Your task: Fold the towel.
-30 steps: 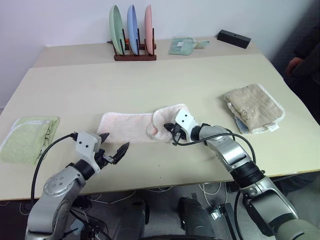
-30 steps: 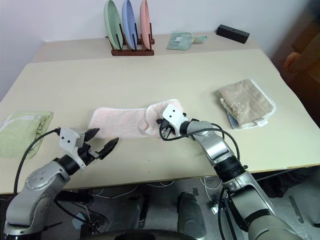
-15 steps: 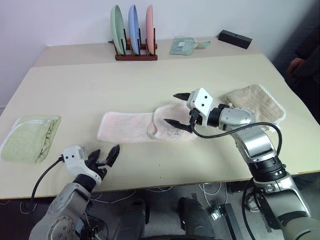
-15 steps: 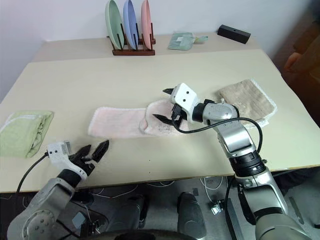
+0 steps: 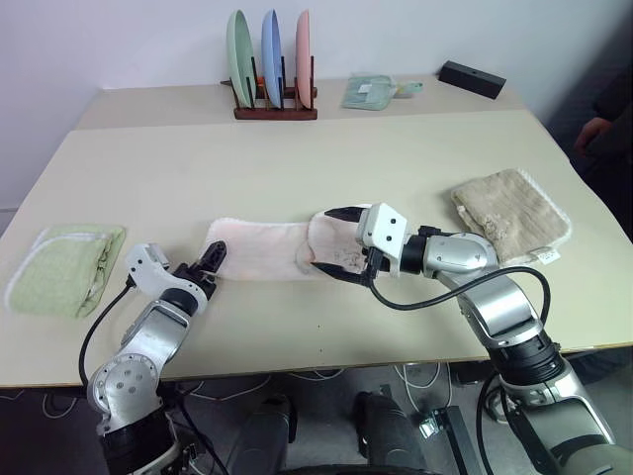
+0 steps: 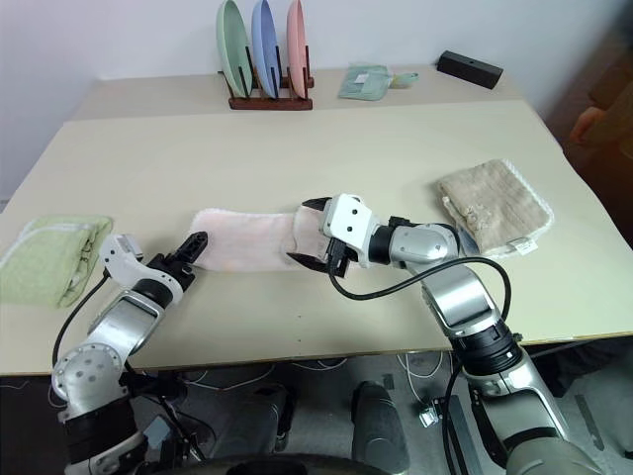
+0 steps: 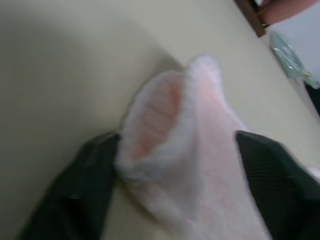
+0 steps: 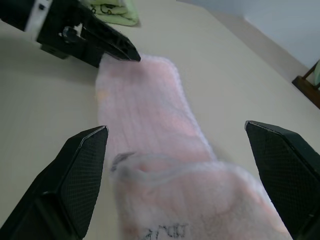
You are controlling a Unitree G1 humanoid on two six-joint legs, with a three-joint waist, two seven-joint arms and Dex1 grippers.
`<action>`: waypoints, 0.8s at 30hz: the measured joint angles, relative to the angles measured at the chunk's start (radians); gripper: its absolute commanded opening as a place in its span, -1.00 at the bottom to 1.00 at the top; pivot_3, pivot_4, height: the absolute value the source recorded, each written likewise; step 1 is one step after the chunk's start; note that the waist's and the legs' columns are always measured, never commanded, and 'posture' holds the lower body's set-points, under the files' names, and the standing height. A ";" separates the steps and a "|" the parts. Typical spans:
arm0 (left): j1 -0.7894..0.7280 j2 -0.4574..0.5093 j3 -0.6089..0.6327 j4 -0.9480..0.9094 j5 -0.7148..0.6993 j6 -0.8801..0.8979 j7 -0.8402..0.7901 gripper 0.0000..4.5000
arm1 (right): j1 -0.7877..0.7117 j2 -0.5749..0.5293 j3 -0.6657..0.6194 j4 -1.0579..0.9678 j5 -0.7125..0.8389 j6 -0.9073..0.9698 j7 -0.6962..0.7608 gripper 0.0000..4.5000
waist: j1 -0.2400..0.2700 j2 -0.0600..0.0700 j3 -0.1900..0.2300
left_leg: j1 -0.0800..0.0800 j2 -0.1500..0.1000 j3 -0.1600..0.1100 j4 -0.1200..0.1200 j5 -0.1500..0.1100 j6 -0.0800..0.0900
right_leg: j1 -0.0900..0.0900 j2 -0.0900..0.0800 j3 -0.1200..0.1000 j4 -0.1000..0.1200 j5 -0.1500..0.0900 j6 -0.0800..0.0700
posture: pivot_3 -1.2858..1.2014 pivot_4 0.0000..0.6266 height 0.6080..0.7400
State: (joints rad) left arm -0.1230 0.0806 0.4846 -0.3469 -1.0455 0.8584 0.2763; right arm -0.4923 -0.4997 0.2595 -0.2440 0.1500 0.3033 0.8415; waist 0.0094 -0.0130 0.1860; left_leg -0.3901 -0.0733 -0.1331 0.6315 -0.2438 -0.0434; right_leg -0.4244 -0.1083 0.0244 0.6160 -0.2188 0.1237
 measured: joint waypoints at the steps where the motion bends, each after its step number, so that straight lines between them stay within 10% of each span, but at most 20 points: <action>1: 0.000 -0.001 -0.001 0.007 -0.008 0.003 0.002 -0.27 | 0.000 0.000 0.000 -0.006 -0.002 0.006 -0.002 1.00 | 0.001 0.000 0.000 | 0.000 0.000 0.000 0.000 0.000 0.000 | 0.000 0.000 0.000 0.000 0.000 0.000 | 0.03 -0.52 0.97; 5: 0.001 -0.003 -0.004 0.025 -0.027 0.005 0.013 -0.99 | 0.007 -0.005 0.000 -0.020 -0.012 0.018 -0.011 1.00 | 0.003 -0.001 0.000 | 0.000 0.000 0.000 0.000 0.000 0.000 | 0.000 0.000 0.000 -0.001 0.000 0.000 | 0.03 -0.52 0.97; 17: 0.010 0.326 0.107 -0.067 -0.001 -0.130 -0.154 -0.99 | 0.046 -0.072 -0.025 -0.043 -0.018 0.048 -0.009 1.00 | -0.003 -0.001 0.000 | -0.001 0.001 0.000 -0.001 0.000 0.000 | -0.001 0.001 0.000 -0.001 -0.001 -0.002 | 0.03 -0.52 0.97; 24: -0.097 0.480 -0.126 -0.182 0.077 -0.121 -0.351 -0.99 | 0.047 -0.070 -0.024 -0.034 -0.028 0.039 -0.011 1.00 | 0.001 -0.003 0.001 | -0.001 0.000 0.001 -0.001 0.000 -0.001 | 0.000 0.000 0.000 -0.002 0.000 -0.001 | 0.03 -0.52 0.97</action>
State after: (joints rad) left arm -0.2202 0.5603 0.3585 -0.5284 -0.9686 0.7370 -0.0750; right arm -0.4458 -0.5693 0.2352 -0.2782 0.1224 0.3427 0.8306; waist 0.0104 -0.0160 0.1872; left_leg -0.3910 -0.0734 -0.1324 0.6309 -0.2434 -0.0442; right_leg -0.4242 -0.1083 0.0248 0.6141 -0.2188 0.1230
